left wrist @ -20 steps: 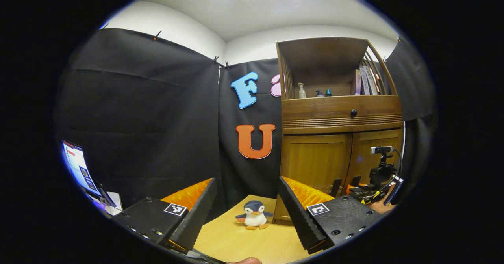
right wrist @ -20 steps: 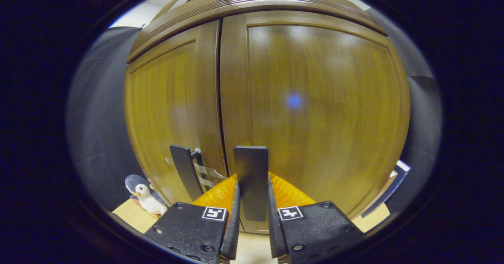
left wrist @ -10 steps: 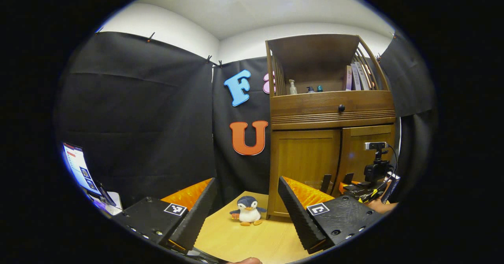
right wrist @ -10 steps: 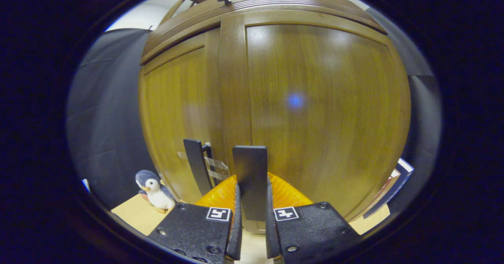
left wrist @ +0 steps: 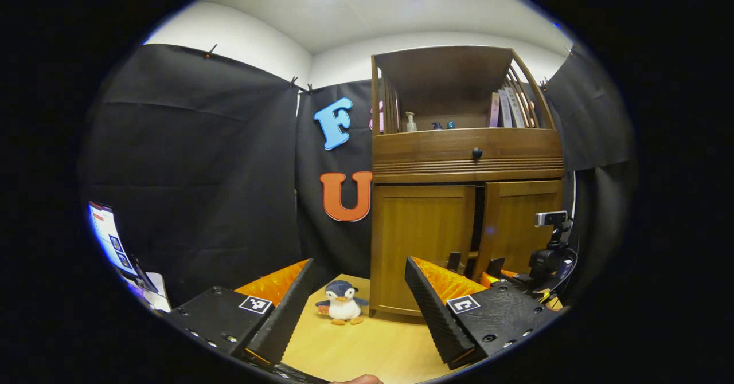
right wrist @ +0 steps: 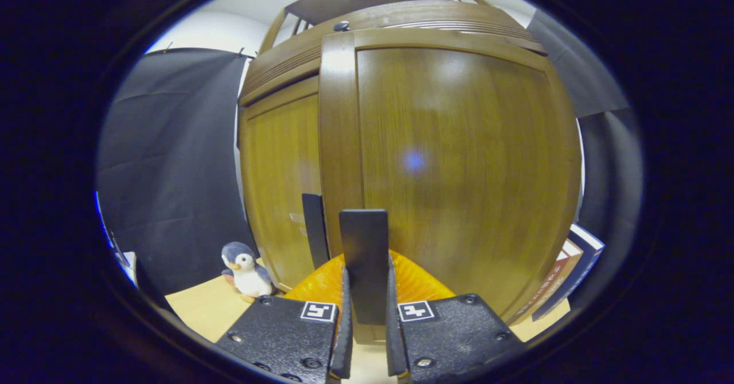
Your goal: Open the right door of the double-door shoe cabinet with the right hand, and open the left door with the left hand.
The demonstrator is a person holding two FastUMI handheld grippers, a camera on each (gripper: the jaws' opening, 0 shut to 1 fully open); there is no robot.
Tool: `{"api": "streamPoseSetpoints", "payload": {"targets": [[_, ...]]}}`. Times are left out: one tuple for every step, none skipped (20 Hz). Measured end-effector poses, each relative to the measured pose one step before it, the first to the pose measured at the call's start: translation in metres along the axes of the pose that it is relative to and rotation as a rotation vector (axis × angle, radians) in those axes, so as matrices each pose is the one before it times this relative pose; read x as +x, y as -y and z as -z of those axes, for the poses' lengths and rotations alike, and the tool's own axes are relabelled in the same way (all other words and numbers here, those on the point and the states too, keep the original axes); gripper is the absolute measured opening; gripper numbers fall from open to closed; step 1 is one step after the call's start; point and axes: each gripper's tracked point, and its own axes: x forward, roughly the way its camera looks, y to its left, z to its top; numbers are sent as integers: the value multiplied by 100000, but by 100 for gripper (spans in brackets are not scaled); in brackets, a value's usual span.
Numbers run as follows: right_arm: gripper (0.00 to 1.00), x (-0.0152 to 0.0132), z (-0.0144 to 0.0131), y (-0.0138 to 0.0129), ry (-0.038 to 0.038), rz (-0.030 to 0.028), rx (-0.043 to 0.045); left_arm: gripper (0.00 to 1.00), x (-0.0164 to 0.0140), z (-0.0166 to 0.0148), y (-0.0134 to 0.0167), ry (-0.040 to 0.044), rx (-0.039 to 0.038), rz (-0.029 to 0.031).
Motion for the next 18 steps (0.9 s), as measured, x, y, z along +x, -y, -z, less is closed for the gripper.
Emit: {"api": "streamPoseSetpoints", "payload": {"targets": [[27,-265,177,-96,-719,466,-554,95,248,67,462,-10,143,1658],[27,-462,74,70,-1131,664,-943,95,511,-99,594,285,399,1560],[27,-338,135,85,-950,334,-702,95,613,-91,621,221,146,1597],[28,-346,67,43,-448,99,163,95,695,92,674,-90,-200,2189],[28,-360,28,7,-312,21,73,95,626,143,591,136,-321,2600],[27,-450,43,74,-34,277,506,95,607,2,577,207,-53,2955],[27,-437,156,68,17,578,96,95,809,15,571,117,491,3001],[27,-657,79,140,434,738,-178,95,759,72,389,11,776,2892],[27,-457,147,122,599,829,-62,95,852,75,362,67,754,2811],[27,-764,-45,118,256,1261,230,95,726,71,189,165,531,2482],[27,-204,153,91,-433,1910,248,95,626,279,48,-248,375,2024],[27,-379,7,113,-80,1954,-65,95,578,155,-63,83,82,1407],[27,-328,142,188,-113,1813,-54,95,608,174,55,-525,-340,1133],[27,-359,62,147,-212,1505,-26,95,529,297,-14,-669,-805,1041],[27,-358,31,41,-303,1234,29,95,148,300,156,-448,-1013,1126],[27,-234,24,131,-110,835,304,95,214,290,153,-73,-610,1400],[27,-165,76,74,-196,523,434,95,259,351,-203,484,496,1055],[27,-196,-12,83,-662,529,492,95,398,388,-259,-211,1230,389]]}}
